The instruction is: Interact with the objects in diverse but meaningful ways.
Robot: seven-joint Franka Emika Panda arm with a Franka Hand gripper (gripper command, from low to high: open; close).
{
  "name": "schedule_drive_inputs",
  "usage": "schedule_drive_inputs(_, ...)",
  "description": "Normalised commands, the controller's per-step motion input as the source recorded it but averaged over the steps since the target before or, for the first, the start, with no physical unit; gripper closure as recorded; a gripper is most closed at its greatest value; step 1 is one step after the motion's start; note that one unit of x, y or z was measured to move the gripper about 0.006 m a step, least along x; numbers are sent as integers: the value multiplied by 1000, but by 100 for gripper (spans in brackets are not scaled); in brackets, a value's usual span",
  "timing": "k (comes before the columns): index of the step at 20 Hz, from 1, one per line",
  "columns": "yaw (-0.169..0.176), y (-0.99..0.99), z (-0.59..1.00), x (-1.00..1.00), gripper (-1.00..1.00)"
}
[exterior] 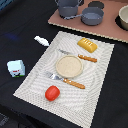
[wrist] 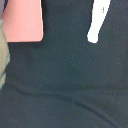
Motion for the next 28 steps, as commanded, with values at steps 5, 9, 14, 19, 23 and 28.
schedule_drive_inputs(5, -48, -308, -377, 9, -100)
schedule_drive_inputs(9, -17, -239, -470, 6, -100)
schedule_drive_inputs(14, 0, -295, -515, -54, -100)
schedule_drive_inputs(19, 0, -167, -411, -59, -100)
schedule_drive_inputs(23, 0, -211, -425, -71, -100)
schedule_drive_inputs(28, 0, -297, -513, -213, -100)
